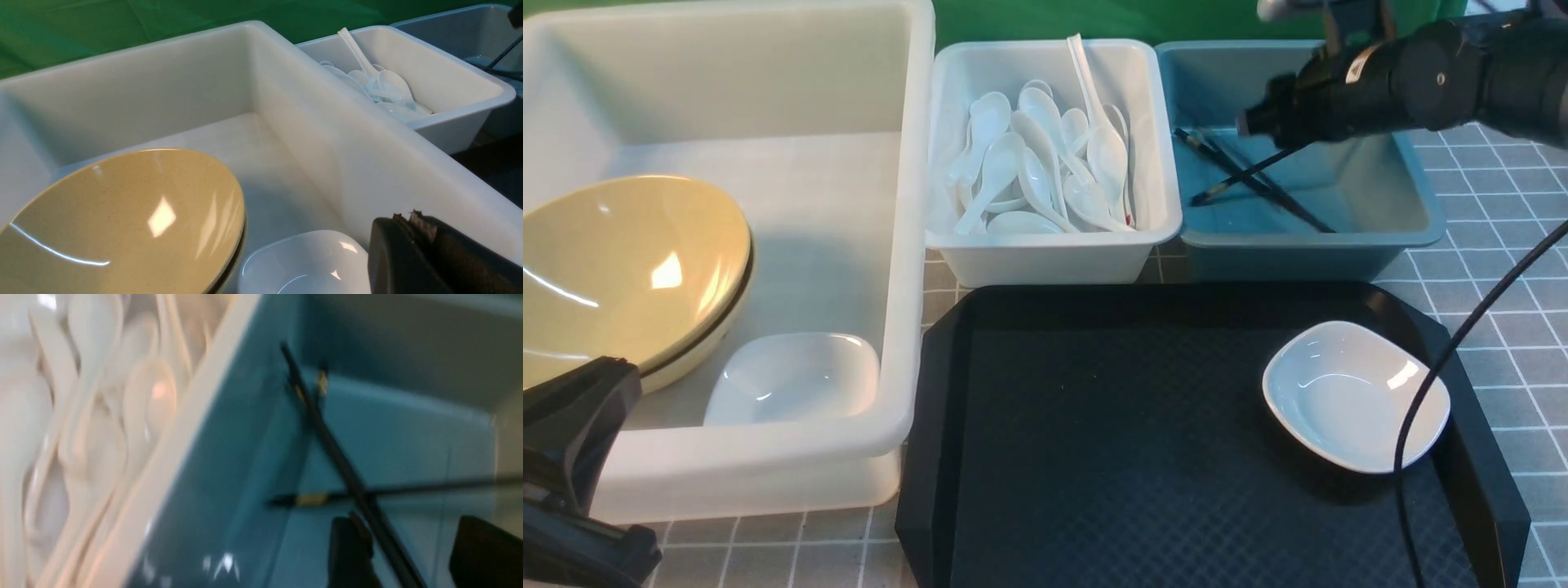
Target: On grey table put chopsticks spoon bowls plates into blue grey white boxes.
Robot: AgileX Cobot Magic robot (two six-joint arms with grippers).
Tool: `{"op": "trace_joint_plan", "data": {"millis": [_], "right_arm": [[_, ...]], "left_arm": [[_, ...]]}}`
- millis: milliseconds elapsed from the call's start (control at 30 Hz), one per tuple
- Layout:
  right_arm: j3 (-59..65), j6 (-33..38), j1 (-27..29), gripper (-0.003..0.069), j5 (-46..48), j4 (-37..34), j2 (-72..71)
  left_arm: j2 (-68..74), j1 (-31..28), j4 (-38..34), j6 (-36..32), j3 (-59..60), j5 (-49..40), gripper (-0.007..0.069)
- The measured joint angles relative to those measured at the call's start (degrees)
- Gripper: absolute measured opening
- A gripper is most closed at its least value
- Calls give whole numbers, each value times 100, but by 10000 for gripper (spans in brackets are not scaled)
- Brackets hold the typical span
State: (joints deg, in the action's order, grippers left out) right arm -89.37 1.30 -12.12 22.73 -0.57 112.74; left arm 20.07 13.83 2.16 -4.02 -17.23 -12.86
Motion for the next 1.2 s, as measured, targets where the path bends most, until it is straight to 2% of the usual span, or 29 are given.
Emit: {"op": "trace_joint_plan", "data": {"millis": [67, 100, 133, 333, 367, 400, 467, 567, 800, 1100, 1200], "right_arm": [[-201, 175, 0, 396, 928, 0, -185], [-216, 189, 0, 397, 992, 0, -213], [-214, 297, 0, 398, 1453, 7, -460], [440, 439, 24, 398, 2119, 128, -1245], [1032, 454, 30, 398, 2220, 149, -1369], [1032, 461, 30, 398, 2220, 154, -1375], [1799, 590, 49, 398, 2084, 163, -1351], [2488, 744, 55, 398, 1553, 175, -1218], [2591, 1027, 55, 398, 828, 187, -1015], [2585, 1166, 55, 397, 938, 199, -891], [2579, 1166, 55, 370, 1019, 209, -786]], "left_arm": [[0, 0, 0, 0, 0, 0, -8], [0, 0, 0, 0, 0, 0, -8], [0, 0, 0, 0, 0, 0, -8], [0, 0, 0, 0, 0, 0, -8], [0, 0, 0, 0, 0, 0, -8], [0, 0, 0, 0, 0, 0, -8], [0, 0, 0, 0, 0, 13, -8], [0, 0, 0, 0, 0, 18, -8], [0, 0, 0, 0, 0, 5, -8], [0, 0, 0, 0, 0, -18, -8], [0, 0, 6, 0, 0, 8, -8]]}}
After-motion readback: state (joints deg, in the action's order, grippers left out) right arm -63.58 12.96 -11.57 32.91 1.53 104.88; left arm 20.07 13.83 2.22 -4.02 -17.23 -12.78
